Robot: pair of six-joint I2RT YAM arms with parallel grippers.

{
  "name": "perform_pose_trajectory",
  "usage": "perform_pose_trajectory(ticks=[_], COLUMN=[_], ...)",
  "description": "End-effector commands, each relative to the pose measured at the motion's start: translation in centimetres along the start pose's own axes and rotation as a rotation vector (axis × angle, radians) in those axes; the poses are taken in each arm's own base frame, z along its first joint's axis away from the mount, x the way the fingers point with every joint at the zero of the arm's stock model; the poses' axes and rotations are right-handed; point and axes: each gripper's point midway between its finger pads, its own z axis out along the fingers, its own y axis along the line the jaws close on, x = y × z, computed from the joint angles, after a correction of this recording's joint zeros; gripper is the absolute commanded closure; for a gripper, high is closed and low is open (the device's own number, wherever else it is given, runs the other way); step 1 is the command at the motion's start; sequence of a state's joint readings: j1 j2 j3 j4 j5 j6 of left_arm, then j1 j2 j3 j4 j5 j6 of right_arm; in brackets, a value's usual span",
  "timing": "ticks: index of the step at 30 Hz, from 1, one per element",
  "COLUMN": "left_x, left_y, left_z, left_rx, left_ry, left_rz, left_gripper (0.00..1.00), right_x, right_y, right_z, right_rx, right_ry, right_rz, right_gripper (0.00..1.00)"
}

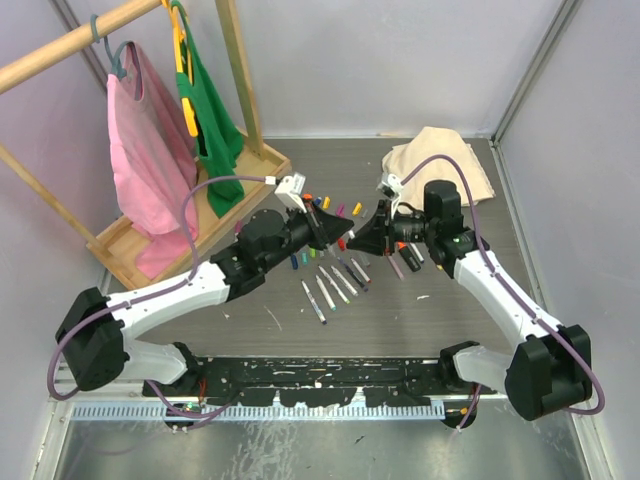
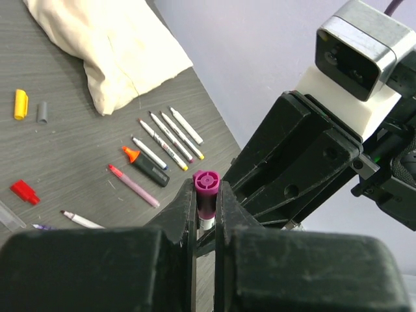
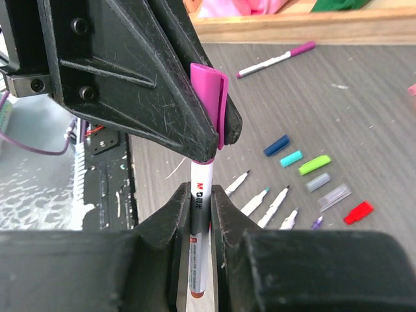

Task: Open the pen caps
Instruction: Open the pen cap from the pen, then place the pen at the center of the board.

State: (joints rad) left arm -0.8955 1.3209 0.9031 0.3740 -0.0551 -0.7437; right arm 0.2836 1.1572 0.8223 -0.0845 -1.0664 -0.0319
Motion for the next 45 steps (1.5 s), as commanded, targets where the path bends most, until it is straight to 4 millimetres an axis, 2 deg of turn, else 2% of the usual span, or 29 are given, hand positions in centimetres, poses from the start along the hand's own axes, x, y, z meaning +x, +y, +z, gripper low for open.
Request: perform_pose_trajectory(ticks=[1, 11, 15, 20, 33, 40, 45], left_x=[-14.6, -17.9, -18.3, -15.7, -5.8, -1.1, 1.0], left_y=[-1.9, 0.1, 0.9, 2.7, 8.8, 11.5, 12.5], left_z=[-2.4, -4.8, -5.2, -4.3, 0.1, 2.0, 2.6], left_rx=[-0.010, -0.023, -0.020, -0.044, -0.097, -0.128, -0.132], left_ry=[-0.442, -0.549, -0.575, -0.504, -0.222, -0.094, -0.031], left_rz=[0.001, -0.076, -0.104, -0.097, -0.173, -0.239, -0.254], left_gripper=[1.00, 1.00, 1.00, 1.00, 1.00, 1.00, 1.00], right_x=[0.5, 1.7, 2.0, 2.5, 5.1, 7.6, 8.9], right_y=[0.4, -1.0, -2.0, -4.6, -10.7, -12.6, -13.5], right_z=[0.1, 0.8, 0.9, 0.5, -0.5, -0.5, -0.7], right_rx=[-0.022, 0.027, 0.074, 0.211, 0.501, 0.564, 0.591], right_ry=[0.042, 0.095, 0.119, 0.143, 0.230, 0.324, 0.394], right_rz=[0.003, 0.017, 0.020, 0.016, 0.094, 0.175, 0.187], right_gripper=[0.99, 0.99, 0.99, 0.99, 0.96, 0.93, 0.91])
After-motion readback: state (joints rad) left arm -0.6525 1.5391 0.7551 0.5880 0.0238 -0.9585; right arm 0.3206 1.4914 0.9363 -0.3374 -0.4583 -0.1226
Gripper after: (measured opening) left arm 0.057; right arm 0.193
